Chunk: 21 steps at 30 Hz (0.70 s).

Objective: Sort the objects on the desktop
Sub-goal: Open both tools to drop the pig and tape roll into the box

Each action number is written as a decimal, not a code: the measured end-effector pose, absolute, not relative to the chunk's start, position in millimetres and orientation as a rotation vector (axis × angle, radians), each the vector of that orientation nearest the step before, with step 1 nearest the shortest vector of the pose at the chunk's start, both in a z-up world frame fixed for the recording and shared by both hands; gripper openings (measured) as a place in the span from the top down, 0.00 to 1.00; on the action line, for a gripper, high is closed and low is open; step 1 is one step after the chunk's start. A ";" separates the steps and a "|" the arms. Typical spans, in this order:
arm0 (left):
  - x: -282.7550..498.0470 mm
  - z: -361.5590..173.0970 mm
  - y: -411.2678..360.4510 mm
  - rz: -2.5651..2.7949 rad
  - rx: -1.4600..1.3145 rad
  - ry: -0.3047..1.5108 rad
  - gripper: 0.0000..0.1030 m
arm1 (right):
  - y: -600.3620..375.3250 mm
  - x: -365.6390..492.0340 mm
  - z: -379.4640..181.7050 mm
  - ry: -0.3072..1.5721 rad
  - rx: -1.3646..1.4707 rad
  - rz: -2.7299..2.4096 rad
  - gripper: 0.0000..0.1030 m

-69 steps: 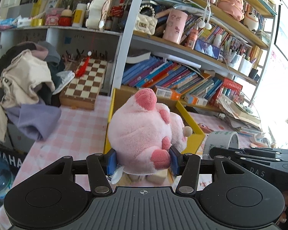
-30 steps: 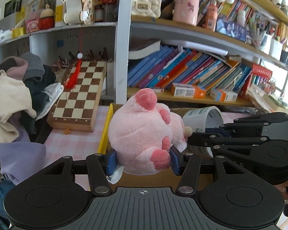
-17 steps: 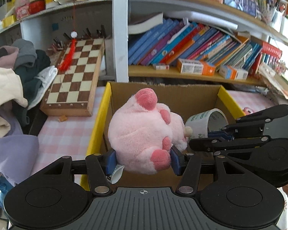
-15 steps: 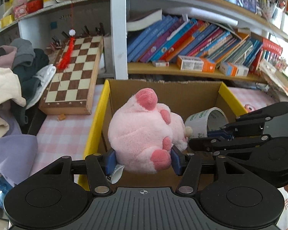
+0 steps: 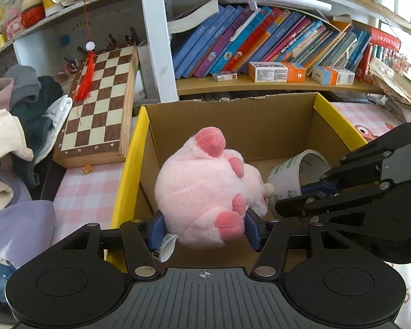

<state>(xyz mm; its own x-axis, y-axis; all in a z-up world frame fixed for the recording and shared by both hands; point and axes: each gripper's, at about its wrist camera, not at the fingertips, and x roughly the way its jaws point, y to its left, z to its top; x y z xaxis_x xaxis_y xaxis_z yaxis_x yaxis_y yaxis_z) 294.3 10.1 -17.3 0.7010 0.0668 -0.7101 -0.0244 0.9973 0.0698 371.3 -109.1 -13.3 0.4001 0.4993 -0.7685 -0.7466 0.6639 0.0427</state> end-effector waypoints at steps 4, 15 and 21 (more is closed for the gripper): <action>294.3 -17.2 10.0 0.071 0.061 0.793 0.38 | -109.1 371.9 -12.8 0.841 -0.331 0.794 0.88; 283.5 -9.0 9.5 0.128 0.055 0.759 0.32 | -118.2 372.4 -6.1 0.817 -0.305 0.765 0.64; 272.4 5.1 5.2 0.140 0.049 0.713 0.25 | -128.9 367.6 4.0 0.777 -0.274 0.770 0.57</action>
